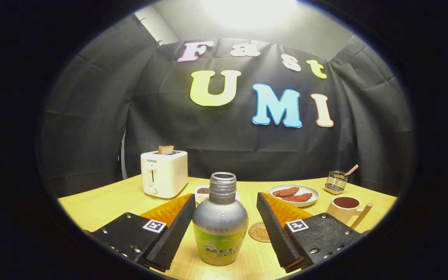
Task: Take the bottle from table, then pour the juice into the cup, finally place the bottle on the coaster
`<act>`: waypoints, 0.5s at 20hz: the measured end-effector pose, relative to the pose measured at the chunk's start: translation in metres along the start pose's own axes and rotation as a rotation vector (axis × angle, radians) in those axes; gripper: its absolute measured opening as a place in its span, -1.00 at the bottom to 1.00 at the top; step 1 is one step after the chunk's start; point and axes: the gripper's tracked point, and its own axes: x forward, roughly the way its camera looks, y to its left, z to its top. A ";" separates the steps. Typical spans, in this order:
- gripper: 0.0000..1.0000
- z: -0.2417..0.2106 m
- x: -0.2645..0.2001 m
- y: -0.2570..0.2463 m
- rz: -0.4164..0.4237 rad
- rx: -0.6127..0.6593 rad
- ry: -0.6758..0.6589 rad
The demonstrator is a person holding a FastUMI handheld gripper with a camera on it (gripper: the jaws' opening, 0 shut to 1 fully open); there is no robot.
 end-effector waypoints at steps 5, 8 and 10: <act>0.93 -0.020 0.007 0.003 0.004 -0.008 0.026; 0.93 -0.023 0.010 0.005 0.014 0.007 0.025; 0.74 -0.023 0.007 0.004 0.011 0.026 0.028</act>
